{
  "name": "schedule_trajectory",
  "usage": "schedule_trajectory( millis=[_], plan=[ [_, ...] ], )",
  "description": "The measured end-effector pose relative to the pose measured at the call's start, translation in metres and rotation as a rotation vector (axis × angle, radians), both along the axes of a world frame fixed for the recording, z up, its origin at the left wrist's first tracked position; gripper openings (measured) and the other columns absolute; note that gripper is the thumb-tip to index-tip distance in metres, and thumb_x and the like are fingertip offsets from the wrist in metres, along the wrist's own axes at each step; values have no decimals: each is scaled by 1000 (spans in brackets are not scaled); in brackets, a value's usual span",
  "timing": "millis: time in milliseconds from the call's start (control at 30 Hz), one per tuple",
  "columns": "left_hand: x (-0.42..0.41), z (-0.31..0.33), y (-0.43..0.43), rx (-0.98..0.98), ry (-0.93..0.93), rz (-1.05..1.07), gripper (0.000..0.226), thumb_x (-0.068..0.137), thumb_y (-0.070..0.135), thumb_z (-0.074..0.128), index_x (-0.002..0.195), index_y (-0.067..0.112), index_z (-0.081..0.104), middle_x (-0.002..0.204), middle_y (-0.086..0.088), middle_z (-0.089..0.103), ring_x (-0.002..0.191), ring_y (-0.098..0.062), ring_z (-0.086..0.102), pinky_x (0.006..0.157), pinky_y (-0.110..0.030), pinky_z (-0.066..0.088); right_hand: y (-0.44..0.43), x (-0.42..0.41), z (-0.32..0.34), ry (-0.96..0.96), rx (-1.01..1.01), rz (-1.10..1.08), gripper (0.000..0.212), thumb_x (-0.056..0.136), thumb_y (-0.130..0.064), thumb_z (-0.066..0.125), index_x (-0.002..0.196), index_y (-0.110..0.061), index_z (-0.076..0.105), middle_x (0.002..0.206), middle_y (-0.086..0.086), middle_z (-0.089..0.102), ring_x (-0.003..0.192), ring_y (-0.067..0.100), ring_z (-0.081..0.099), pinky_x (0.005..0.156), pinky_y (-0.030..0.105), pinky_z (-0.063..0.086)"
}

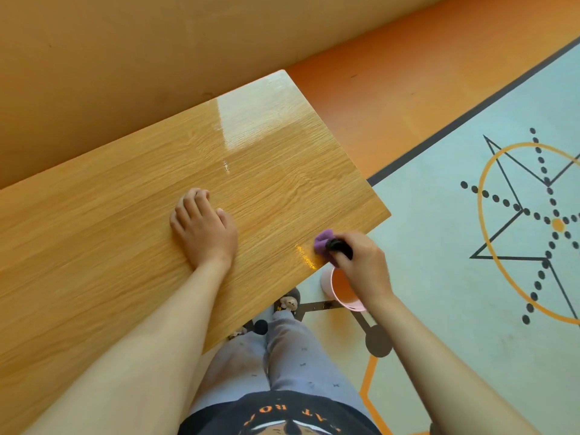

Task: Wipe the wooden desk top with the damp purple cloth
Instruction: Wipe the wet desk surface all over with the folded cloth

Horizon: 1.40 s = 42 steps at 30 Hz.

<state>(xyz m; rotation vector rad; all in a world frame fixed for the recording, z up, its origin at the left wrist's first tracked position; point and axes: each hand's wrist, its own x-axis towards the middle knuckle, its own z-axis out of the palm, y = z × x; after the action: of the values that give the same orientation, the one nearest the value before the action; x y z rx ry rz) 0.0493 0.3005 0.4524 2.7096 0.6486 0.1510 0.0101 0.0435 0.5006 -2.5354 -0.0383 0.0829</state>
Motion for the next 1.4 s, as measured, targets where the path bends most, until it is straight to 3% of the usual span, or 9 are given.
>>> schedule_trajectory(
  millis=[200, 300, 367, 467, 567, 867, 1133, 1400],
  plan=[
    [0, 0, 0, 17, 10, 0, 40, 88, 22, 46, 126, 10, 46, 137, -9, 44, 131, -30, 37, 112, -49, 25, -76, 73, 0, -8, -123, -373, 12, 83, -18, 62, 92, -15, 69, 89, 10, 68, 84, 30, 62, 69, 31, 43],
    [-1, 2, -2, 15, 12, 8, 39, 87, 21, 48, 125, 10, 46, 136, -10, 44, 130, -30, 37, 111, -50, 25, -89, 89, 8, -25, -131, -473, 14, 85, -21, 60, 94, -13, 67, 91, 9, 68, 86, 29, 61, 69, 29, 40],
    [0, 3, -3, 21, 7, 16, 40, 86, 19, 50, 124, 10, 46, 136, -10, 45, 130, -31, 37, 111, -50, 25, -76, 85, 16, -58, -54, -428, 12, 84, -21, 63, 92, -14, 67, 89, 6, 68, 84, 24, 61, 69, 29, 42],
    [1, 3, -4, 16, 10, 30, 40, 85, 17, 51, 124, 9, 46, 136, -11, 45, 130, -31, 37, 111, -51, 25, -41, 66, 14, 10, 45, -156, 10, 82, -20, 68, 90, -16, 67, 86, 0, 68, 81, 17, 61, 70, 31, 49],
    [2, 3, -5, 4, -7, 43, 39, 84, 15, 53, 122, 9, 48, 135, -10, 46, 129, -32, 37, 110, -51, 24, -24, 64, 3, 81, 38, 19, 11, 79, -16, 69, 88, -13, 65, 83, 2, 66, 80, 19, 60, 69, 37, 50],
    [3, 1, -5, 10, -17, 70, 39, 82, 15, 55, 120, 9, 50, 134, -9, 48, 128, -30, 37, 110, -49, 25, -66, 120, -4, 7, -30, -262, 14, 83, -22, 67, 88, -11, 62, 85, 5, 66, 82, 24, 60, 66, 28, 39],
    [4, 3, -6, 11, -30, 81, 38, 81, 19, 51, 119, 11, 49, 133, -8, 48, 126, -30, 38, 108, -48, 25, 2, 112, -9, 66, 61, 88, 15, 81, -22, 69, 92, -12, 64, 86, 1, 65, 79, 17, 57, 68, 28, 42],
    [4, 4, -6, 11, -20, 89, 39, 81, 23, 46, 119, 12, 50, 133, -7, 49, 126, -29, 39, 108, -46, 25, -44, 190, -8, 41, 45, -231, 18, 84, -26, 65, 91, -9, 61, 91, 9, 67, 88, 29, 61, 75, 37, 46]
  ],
)
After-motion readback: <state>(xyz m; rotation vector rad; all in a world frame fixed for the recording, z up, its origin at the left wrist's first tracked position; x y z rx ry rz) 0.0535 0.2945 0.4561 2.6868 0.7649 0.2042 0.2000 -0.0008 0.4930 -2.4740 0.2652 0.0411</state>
